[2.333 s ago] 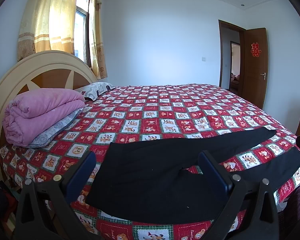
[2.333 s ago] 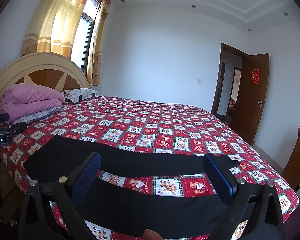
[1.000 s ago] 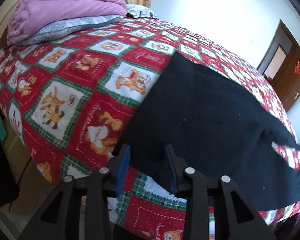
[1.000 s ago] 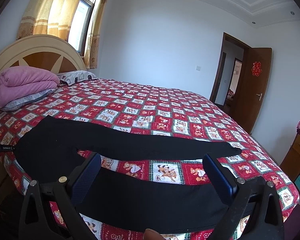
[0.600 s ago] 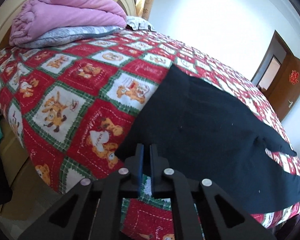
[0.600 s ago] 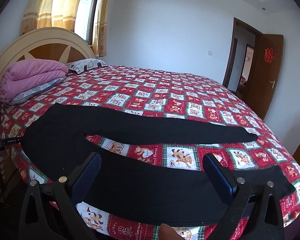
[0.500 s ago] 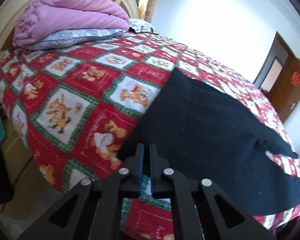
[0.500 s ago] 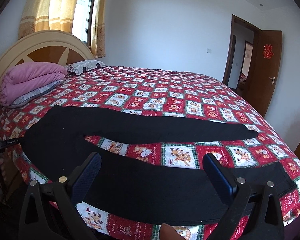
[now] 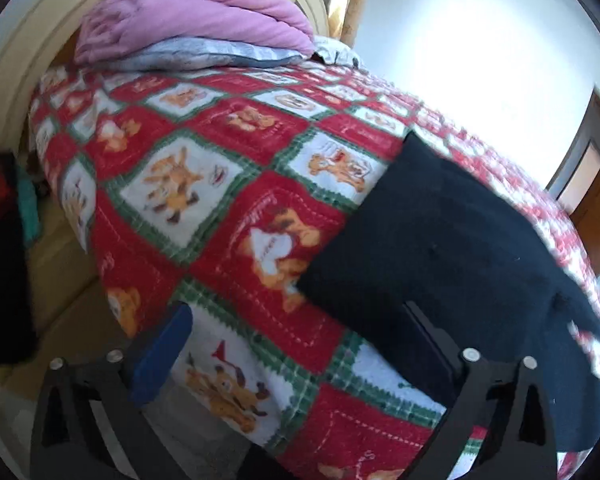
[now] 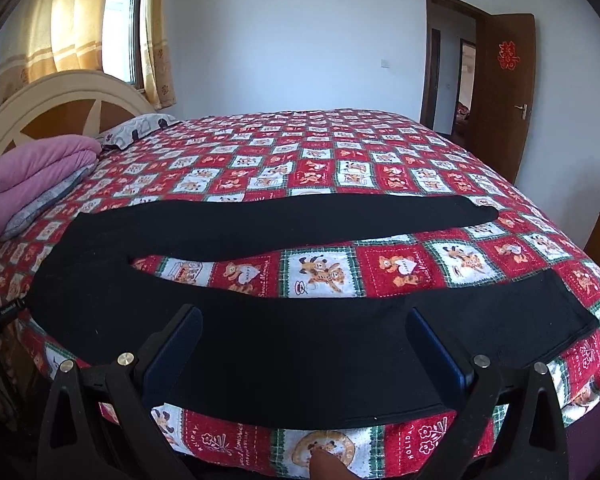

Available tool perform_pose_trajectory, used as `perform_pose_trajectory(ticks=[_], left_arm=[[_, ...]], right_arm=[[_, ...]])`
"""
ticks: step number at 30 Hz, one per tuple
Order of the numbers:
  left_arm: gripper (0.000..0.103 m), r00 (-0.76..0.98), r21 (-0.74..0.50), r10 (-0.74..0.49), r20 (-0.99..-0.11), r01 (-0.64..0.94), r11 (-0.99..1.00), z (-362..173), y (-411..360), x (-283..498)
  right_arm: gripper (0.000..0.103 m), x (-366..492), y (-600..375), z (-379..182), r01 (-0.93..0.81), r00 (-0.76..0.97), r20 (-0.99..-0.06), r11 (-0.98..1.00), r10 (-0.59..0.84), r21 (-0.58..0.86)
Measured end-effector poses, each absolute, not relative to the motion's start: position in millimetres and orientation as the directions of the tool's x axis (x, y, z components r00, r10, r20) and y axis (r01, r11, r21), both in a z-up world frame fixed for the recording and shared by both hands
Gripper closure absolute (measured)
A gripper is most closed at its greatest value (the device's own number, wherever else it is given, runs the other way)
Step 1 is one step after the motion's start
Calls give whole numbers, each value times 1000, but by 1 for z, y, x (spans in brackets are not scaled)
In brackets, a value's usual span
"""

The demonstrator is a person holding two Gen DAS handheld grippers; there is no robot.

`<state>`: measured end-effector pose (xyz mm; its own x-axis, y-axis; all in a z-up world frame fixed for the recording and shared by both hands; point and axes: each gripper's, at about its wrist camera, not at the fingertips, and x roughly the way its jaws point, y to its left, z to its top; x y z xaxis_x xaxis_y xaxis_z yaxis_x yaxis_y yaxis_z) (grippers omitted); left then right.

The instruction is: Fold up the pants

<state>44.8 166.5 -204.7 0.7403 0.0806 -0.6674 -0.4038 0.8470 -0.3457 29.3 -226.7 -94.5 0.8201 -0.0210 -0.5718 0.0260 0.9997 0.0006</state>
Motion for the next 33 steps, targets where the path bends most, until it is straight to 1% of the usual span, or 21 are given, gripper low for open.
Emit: perform_pose_trajectory(ticks=[1, 2, 4, 6, 7, 8, 10, 11, 13, 14, 15, 17, 19, 21, 24, 26, 29, 31, 33], left_arm=[[8, 741, -366, 55, -669, -392, 844, -208, 168, 46], [10, 731, -338, 71, -679, -397, 854, -209, 166, 49], [18, 736, -294, 95, -670, -380, 877, -205, 161, 51], [38, 749, -288, 82, -658, -350, 891, -201, 157, 53], [44, 755, -291, 72, -652, -337, 895, -200, 155, 54], [53, 761, -295, 55, -646, -316, 902, -198, 152, 55], [53, 761, -297, 52, -647, -314, 902, -197, 152, 58], [53, 764, -321, 37, -644, -313, 894, -198, 156, 58], [58, 772, -378, 5, -636, -317, 870, -201, 164, 56], [65, 774, -398, -3, -634, -323, 859, -202, 167, 55], [75, 775, -402, -4, -632, -324, 857, -201, 167, 54], [89, 778, -394, -2, -628, -316, 863, -198, 168, 54], [91, 778, -380, 12, -628, -321, 868, -192, 164, 53], [92, 773, -333, 46, -632, -326, 885, -185, 157, 54], [92, 737, -259, 96, -669, -352, 899, -182, 148, 57], [92, 728, -254, 92, -680, -351, 901, -186, 146, 58], [87, 727, -268, 99, -680, -372, 889, -190, 149, 55], [87, 737, -276, 99, -669, -370, 887, -188, 150, 53], [86, 748, -274, 105, -655, -365, 890, -186, 148, 50]], right_arm=[[1, 30, -223, -96, 19, 818, -575, 1000, -21, -10], [1, 30, -223, -97, 15, 818, -575, 1000, -20, -13], [1, 30, -220, -98, 8, 818, -575, 1000, -22, -27], [1, 31, -221, -101, 8, 816, -578, 1000, -24, -29], [1, 32, -222, -102, 8, 814, -581, 1000, -21, -25], [1, 33, -223, -103, 9, 812, -584, 1000, -19, -20], [1, 33, -223, -105, 10, 809, -588, 1000, -16, -15], [1, 33, -223, -106, 9, 808, -589, 1000, -17, -17], [1, 33, -223, -106, 8, 809, -587, 1000, -19, -21], [1, 33, -223, -105, 7, 811, -585, 1000, -19, -23], [1, 32, -222, -104, 7, 812, -583, 1000, -19, -24], [1, 32, -224, -103, 10, 815, -579, 1000, -23, -26], [1, 32, -229, -100, 22, 817, -575, 999, -36, -32], [1, 32, -242, -95, 59, 821, -567, 998, -65, -28], [1, 30, -277, -87, 133, 824, -558, 991, -99, 21], [1, 26, -300, -86, 195, 818, -557, 980, -144, 32], [1, 24, -332, -92, 278, 792, -580, 958, -189, 68], [1, 26, -343, -95, 307, 781, -594, 947, -192, 97], [1, 26, -342, -97, 301, 781, -598, 947, -178, 111]])
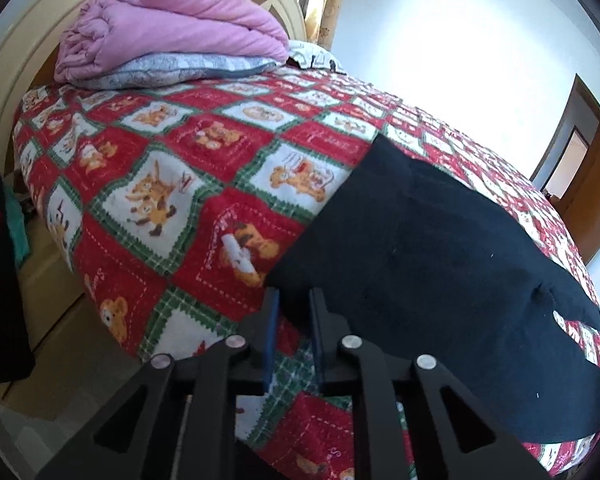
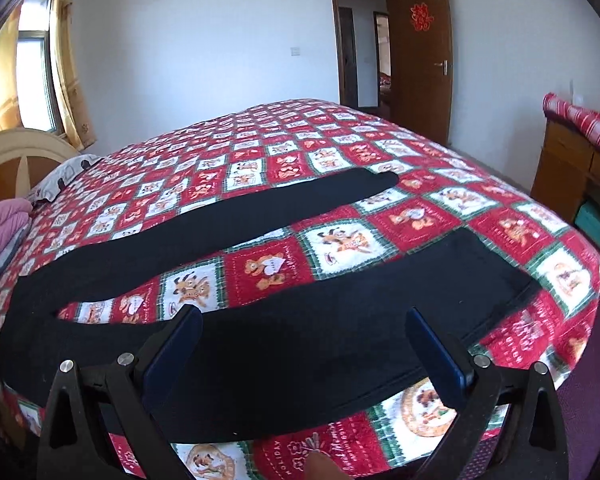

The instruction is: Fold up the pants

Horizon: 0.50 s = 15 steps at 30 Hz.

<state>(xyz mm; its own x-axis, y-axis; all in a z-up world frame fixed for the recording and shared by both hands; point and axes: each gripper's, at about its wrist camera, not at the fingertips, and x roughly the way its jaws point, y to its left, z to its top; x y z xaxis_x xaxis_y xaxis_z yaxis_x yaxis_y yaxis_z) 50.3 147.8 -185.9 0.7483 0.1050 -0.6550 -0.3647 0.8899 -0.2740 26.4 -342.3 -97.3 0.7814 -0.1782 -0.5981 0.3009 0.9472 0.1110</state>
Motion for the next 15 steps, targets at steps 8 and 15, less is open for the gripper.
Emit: perform_pose_trajectory(ticks=[8, 15], left_arm=[[39, 747, -307, 63, -662, -346, 886, -201, 153, 59], [82, 763, -260, 60, -644, -292, 920, -191, 136, 57]], right_arm=[[1, 36, -317, -118, 226, 761, -632, 973, -146, 49], [1, 37, -322, -121, 237, 755, -639, 970, -148, 55]])
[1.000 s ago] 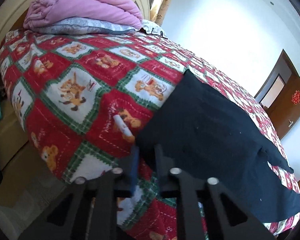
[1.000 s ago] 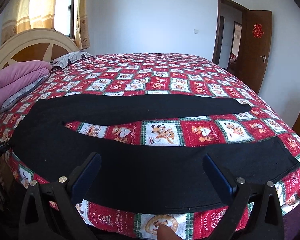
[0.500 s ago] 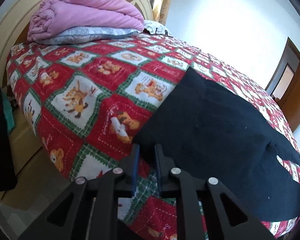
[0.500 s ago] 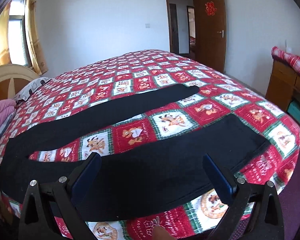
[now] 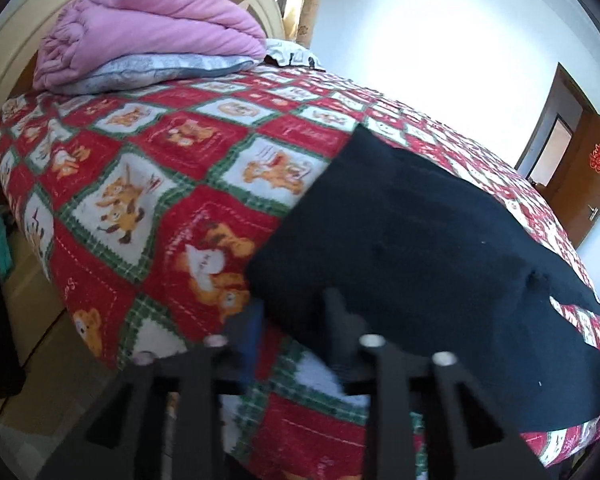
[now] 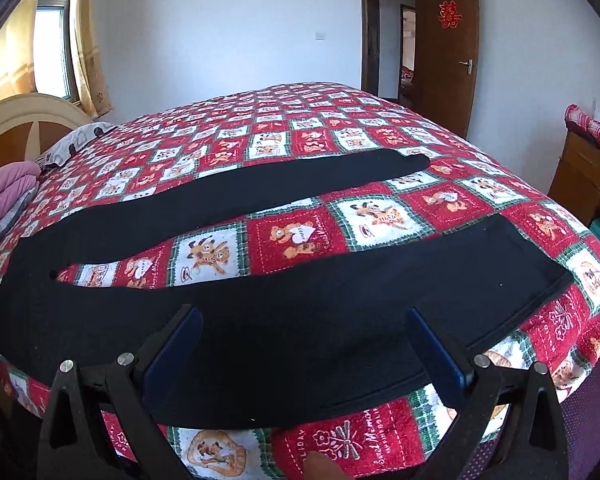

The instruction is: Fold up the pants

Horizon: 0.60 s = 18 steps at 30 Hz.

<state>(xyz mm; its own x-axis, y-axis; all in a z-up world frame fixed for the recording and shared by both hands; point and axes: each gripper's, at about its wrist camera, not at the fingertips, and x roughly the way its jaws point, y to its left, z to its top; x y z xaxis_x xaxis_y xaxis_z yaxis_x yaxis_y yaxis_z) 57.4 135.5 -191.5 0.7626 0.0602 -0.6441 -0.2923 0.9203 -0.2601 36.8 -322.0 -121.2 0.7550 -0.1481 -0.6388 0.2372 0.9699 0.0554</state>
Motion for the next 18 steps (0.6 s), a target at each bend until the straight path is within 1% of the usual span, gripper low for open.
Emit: perform_pose_trajectory(ticks=[2, 7, 11, 15, 16, 18], left_arm=[[85, 764, -232, 66, -642, -275, 933, -188, 130, 58], [87, 767, -316, 19, -641, -287, 905, -189, 143, 54], [87, 778, -346, 1, -629, -281, 895, -185, 142, 53], [88, 779, -381, -27, -627, -276, 883, -187, 145, 54], [88, 779, -389, -34, -626, -274, 880, -187, 146, 55], [88, 780, -396, -41, -624, -271, 877, -187, 147, 56]], right_arm=[[1, 36, -324, -121, 241, 756, -637, 969, -152, 55], [1, 35, -326, -116, 246, 760, -631, 968, -159, 53], [1, 30, -341, -107, 286, 762, -616, 957, -201, 41], [2, 9, -394, -99, 389, 754, -614, 911, -231, 134], [3, 3, -406, -99, 414, 750, -615, 898, -244, 150], [13, -15, -441, -101, 498, 728, -623, 845, -286, 194]])
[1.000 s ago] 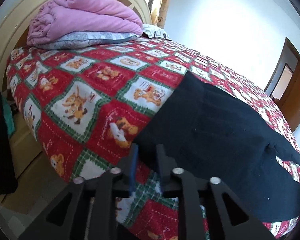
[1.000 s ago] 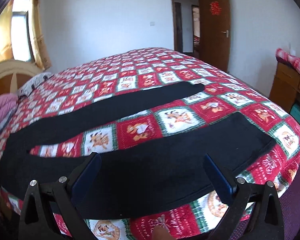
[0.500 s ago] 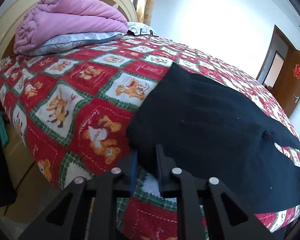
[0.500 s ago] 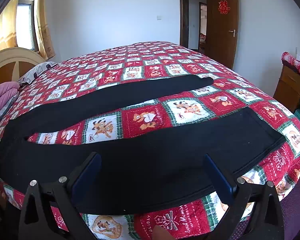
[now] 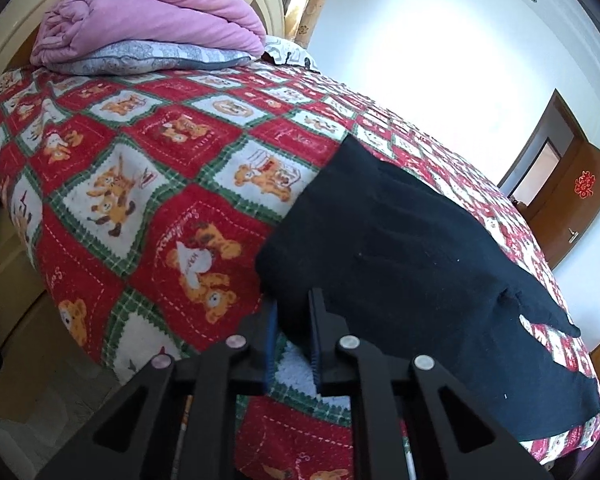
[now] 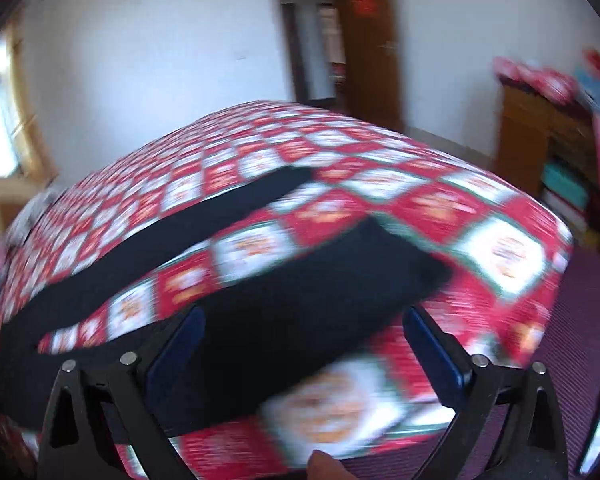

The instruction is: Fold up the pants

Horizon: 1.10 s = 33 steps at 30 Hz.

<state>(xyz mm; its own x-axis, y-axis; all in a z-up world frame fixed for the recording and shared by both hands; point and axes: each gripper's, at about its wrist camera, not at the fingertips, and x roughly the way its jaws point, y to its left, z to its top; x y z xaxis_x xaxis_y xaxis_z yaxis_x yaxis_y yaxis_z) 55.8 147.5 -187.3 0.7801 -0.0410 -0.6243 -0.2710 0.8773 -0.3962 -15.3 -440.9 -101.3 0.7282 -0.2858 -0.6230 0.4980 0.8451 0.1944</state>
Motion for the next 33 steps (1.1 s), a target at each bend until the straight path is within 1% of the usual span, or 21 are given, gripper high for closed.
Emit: perform_pose_trajectory(ticks=[1, 2, 4, 6, 9, 12, 14, 15, 16, 18, 19, 20, 21, 22, 25, 29, 33], left_arm=[[88, 780, -400, -44, -624, -270, 876, -187, 148, 56], [88, 780, -403, -47, -624, -270, 875, -188, 148, 57], [88, 781, -413, -54, -623, -269, 870, -188, 149, 56], [88, 781, -416, -57, -622, -267, 870, -188, 149, 56], [88, 780, -413, -56, -624, -268, 870, -188, 149, 56], [88, 776, -405, -53, -628, -269, 874, -189, 149, 57], [88, 776, -399, -51, -629, -266, 877, -189, 149, 58], [88, 776, -395, -50, -629, -264, 880, -189, 148, 59], [88, 776, -391, -49, -628, -261, 883, -188, 148, 60], [88, 778, -385, -49, -627, -254, 887, -187, 147, 61], [88, 778, -387, -53, -626, -251, 887, -187, 148, 61], [88, 779, -389, -57, -624, -246, 888, -186, 148, 62], [89, 780, -388, -60, -623, -242, 889, -185, 149, 63], [89, 782, -392, -64, -620, -238, 889, -183, 150, 63], [89, 791, -409, -77, -607, -228, 883, -178, 155, 63], [89, 807, -462, -117, -579, -208, 862, -165, 163, 64], [89, 817, -458, -127, -563, -180, 870, -147, 163, 72]], right_arm=[[23, -24, -460, -104, 537, 717, -632, 811, -294, 231], [27, -29, -472, -105, 555, 714, -637, 790, -292, 260], [28, -36, -492, -109, 572, 722, -632, 757, -281, 316], [28, -35, -497, -112, 564, 726, -636, 754, -259, 336], [28, -29, -497, -119, 580, 706, -658, 748, -264, 322], [32, -24, -503, -131, 608, 684, -668, 735, -293, 299], [36, -24, -506, -132, 608, 691, -653, 737, -310, 294], [40, -23, -507, -132, 610, 690, -651, 739, -317, 286], [44, -21, -507, -132, 610, 691, -646, 741, -324, 280], [57, -20, -511, -134, 616, 687, -642, 741, -341, 266], [70, -19, -511, -134, 623, 681, -638, 742, -359, 247], [85, -18, -512, -134, 622, 681, -636, 745, -363, 241], [94, -19, -513, -134, 616, 686, -634, 749, -358, 244], [96, -20, -516, -133, 602, 701, -629, 752, -336, 270], [97, -29, -516, -126, 582, 733, -597, 756, -327, 300], [98, -35, -508, -110, 554, 774, -542, 766, -328, 327], [98, -34, -505, -93, 545, 794, -507, 763, -337, 347]])
